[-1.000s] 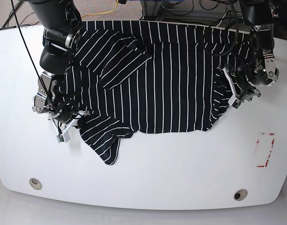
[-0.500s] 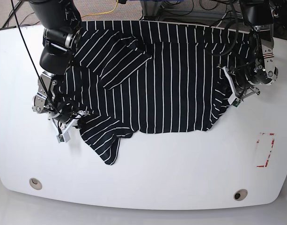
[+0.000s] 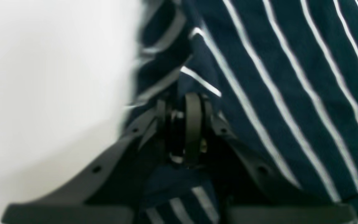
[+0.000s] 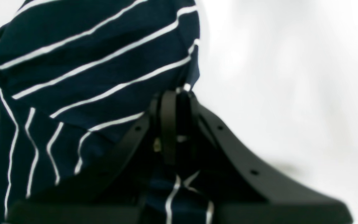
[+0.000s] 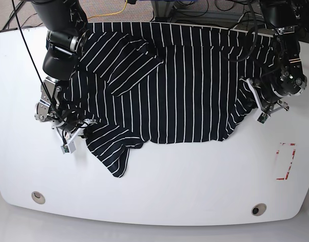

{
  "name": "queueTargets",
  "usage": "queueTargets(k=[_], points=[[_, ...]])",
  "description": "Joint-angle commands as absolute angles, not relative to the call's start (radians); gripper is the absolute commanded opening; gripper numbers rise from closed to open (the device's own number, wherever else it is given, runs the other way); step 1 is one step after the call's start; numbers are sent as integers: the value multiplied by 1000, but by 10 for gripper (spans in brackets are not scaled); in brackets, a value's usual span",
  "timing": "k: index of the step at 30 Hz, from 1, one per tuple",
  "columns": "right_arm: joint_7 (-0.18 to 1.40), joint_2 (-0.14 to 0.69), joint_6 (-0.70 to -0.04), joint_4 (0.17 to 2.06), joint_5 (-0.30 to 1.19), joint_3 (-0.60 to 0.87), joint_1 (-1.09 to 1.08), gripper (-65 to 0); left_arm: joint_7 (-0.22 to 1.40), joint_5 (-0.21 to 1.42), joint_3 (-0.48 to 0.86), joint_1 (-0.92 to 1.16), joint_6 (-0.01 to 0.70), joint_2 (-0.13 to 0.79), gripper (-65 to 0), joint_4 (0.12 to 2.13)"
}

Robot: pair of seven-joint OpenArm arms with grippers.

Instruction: Layout the t-shirt on the table in an organized manner, then fold the t-shirt properly

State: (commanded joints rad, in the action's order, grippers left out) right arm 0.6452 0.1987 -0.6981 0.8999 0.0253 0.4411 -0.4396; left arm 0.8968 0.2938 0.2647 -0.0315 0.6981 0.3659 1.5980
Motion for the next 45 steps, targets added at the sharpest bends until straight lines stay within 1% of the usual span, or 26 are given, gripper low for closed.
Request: queueTargets(k=[12, 19, 23, 28, 36, 45], points=[[645, 199, -698, 900, 25, 441, -441, -604, 892, 292, 262, -216, 698, 432, -593, 1346], [645, 199, -698, 900, 25, 441, -441, -604, 891, 265, 262, -332, 698, 433, -593, 1216], [645, 199, -698, 900, 25, 441, -441, -604, 828, 186, 254, -397, 698, 427, -592, 1142], [645, 199, -698, 900, 25, 441, -443, -604, 757, 162, 179, -453, 698, 427, -592, 1041], [645, 199, -698, 901, 25, 441, -447, -606, 670, 159, 159, -499, 698, 429, -592, 943], [645, 199, -698, 928, 25, 441, -460, -606, 656, 159, 159, -529, 698, 432, -594, 908]])
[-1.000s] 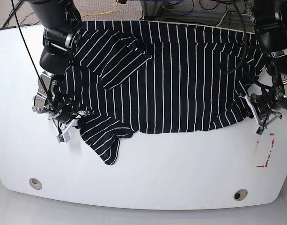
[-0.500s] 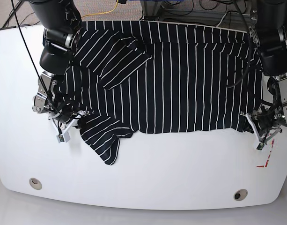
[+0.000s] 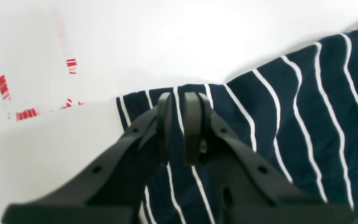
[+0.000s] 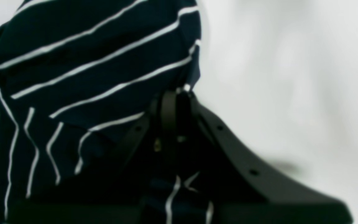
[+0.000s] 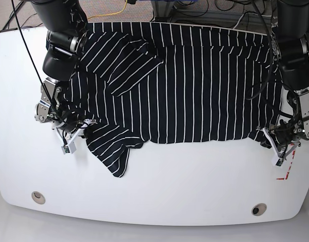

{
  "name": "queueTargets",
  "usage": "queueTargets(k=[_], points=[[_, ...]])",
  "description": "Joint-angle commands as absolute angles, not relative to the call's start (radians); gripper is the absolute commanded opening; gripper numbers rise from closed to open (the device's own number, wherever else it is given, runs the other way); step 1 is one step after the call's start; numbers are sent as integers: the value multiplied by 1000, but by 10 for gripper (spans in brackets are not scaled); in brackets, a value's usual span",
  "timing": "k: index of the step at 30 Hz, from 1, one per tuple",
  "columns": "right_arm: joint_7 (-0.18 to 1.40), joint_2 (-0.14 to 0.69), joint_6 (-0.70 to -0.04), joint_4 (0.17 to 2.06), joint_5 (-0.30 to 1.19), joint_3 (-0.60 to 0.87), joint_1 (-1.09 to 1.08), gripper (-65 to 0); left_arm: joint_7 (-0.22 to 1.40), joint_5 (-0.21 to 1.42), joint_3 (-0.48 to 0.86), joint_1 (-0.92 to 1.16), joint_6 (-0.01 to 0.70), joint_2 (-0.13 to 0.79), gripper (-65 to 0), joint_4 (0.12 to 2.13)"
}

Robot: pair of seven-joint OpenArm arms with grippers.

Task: Layout the t-shirt on the table in an organized manner, then fold the t-shirt properly
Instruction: 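Hold the hem with both grippers, adjusting the right gripper's grip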

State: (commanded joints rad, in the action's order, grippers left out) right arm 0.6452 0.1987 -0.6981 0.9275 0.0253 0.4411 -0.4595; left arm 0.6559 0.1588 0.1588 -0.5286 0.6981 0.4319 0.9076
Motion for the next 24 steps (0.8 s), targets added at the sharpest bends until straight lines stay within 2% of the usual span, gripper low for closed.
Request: queueTargets(k=[4, 7, 10, 11, 12, 14, 18, 24], points=[[657, 199, -698, 941, 25, 441, -461, -606, 654, 159, 162, -530, 698, 435, -587, 908], [670, 199, -698, 941, 25, 440, -464, -606, 642, 160, 163, -545, 698, 453, -532, 906], [673, 199, -698, 954, 25, 440, -464, -606, 625, 160, 189, -542, 698, 464, -389, 905], [673, 197, -698, 957, 25, 440, -463, -606, 621, 160, 200, -542, 698, 464, -360, 905], [673, 197, -698, 961, 25, 440, -461, -606, 615, 160, 229, -541, 693, 464, -299, 905], [673, 197, -698, 963, 25, 440, -460, -606, 607, 160, 265, -530, 656, 464, -246, 905], [673, 197, -698, 963, 25, 440, -456, -606, 588, 159, 297, -524, 613, 464, -229, 894], [673, 196, -698, 963, 25, 440, -455, -606, 535, 162, 298, -529, 604, 466, -229, 760]])
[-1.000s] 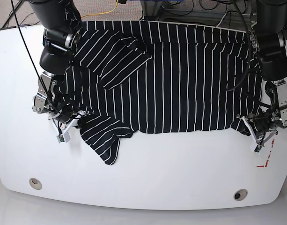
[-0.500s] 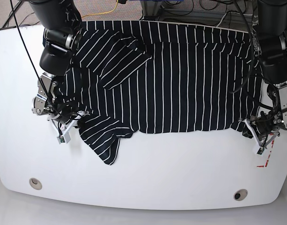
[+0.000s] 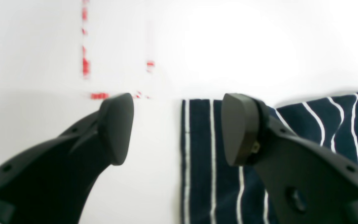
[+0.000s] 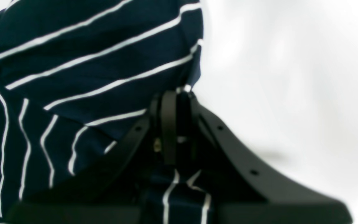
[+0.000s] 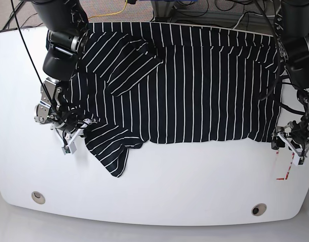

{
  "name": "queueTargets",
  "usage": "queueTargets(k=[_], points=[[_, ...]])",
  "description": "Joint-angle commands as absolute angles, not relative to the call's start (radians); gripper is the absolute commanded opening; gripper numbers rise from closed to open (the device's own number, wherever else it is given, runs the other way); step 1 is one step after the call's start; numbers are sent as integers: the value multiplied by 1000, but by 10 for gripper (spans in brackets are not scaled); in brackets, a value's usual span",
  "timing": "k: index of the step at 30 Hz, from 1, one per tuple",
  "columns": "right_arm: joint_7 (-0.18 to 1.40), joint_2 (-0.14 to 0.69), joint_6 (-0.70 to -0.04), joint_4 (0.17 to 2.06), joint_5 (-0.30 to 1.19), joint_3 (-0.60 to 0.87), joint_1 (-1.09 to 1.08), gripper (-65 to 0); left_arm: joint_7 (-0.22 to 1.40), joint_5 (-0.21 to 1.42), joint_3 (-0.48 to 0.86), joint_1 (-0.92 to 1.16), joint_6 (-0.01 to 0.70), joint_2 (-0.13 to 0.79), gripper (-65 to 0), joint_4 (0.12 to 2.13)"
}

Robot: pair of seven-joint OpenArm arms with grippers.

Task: Layout the t-shirt on the table in an organized manner, then fold the t-shirt properly
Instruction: 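Hold the hem with both grippers, adjusting the right gripper's grip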

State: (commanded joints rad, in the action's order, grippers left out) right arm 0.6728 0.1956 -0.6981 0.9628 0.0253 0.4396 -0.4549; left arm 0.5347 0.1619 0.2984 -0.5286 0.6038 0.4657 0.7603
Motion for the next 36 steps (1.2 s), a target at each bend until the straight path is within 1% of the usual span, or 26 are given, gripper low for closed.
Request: queueTargets(k=[4, 9, 14, 30, 31, 33, 35, 36], points=[[673, 183, -698, 963, 25, 440, -455, -606, 473, 162, 298, -529, 567, 463, -229, 670], [673, 183, -698, 963, 25, 440, -455, -606, 443, 163, 298, -526, 556, 458, -229, 610], [673, 180, -698, 963, 25, 440, -455, -606, 427, 163, 298, -521, 556, 453, -229, 602], [673, 179, -698, 963, 25, 440, -455, -606, 430, 163, 294, -527, 561, 375, -231, 604], [673, 179, -698, 963, 25, 440, -455, -606, 430, 163, 294, -529, 561, 369, -239, 604], [673, 179, -698, 963, 25, 440, -455, -606, 430, 162, 294, -529, 561, 366, -285, 605], [673, 179, -698, 963, 25, 440, -455, -606, 430, 162, 294, -529, 561, 364, -379, 605], [673, 179, -698, 963, 25, 440, -455, -606, 430, 162, 294, -529, 561, 364, -439, 605]])
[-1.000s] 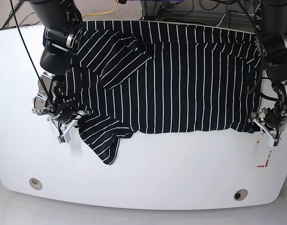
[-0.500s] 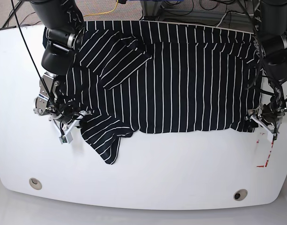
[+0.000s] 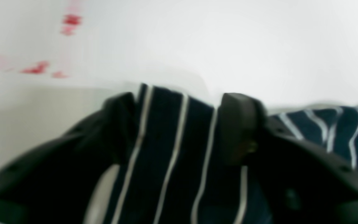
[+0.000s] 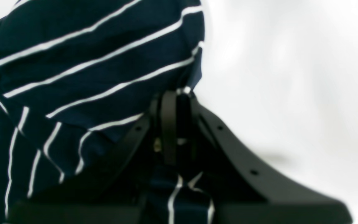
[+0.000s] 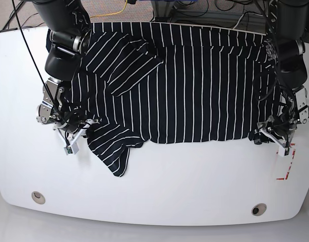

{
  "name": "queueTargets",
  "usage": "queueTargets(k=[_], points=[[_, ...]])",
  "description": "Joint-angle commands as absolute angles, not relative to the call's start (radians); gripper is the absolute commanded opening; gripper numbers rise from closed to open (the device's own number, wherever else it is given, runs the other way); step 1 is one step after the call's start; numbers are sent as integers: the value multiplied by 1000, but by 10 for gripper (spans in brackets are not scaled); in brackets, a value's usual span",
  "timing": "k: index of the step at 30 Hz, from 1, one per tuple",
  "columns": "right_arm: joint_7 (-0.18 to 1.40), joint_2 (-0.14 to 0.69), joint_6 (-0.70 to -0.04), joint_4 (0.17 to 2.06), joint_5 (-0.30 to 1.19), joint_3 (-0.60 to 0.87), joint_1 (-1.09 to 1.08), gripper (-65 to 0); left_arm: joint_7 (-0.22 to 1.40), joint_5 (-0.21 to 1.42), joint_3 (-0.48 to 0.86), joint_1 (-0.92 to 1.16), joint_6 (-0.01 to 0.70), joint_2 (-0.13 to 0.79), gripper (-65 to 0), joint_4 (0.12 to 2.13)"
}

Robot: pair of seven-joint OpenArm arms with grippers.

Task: Layout the t-shirt on the table in an organized manner, then fold the t-shirt properly
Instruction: 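Hold the hem with both grippers, adjusting the right gripper's grip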

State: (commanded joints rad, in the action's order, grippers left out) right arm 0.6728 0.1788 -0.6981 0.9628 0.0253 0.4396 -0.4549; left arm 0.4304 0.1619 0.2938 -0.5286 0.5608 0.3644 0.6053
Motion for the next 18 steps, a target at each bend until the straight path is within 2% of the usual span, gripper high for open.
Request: queueTargets(k=[3, 4, 14, 17, 18], points=[[673, 179, -698, 963, 25, 440, -455, -606, 430, 163, 294, -529, 561, 364, -560, 605], [673, 179, -698, 963, 25, 440, -455, -606, 430, 163, 294, -529, 561, 364, -575, 605], [668, 179, -698, 963, 25, 440, -464, -599, 430, 163, 294, -527, 561, 369, -590, 607], [667, 179, -698, 963, 25, 440, -483, -533, 430, 163, 294, -527, 561, 371, -624, 607], [667, 179, -698, 963, 25, 440, -489, -479, 430, 163, 294, -527, 561, 372, -643, 607]])
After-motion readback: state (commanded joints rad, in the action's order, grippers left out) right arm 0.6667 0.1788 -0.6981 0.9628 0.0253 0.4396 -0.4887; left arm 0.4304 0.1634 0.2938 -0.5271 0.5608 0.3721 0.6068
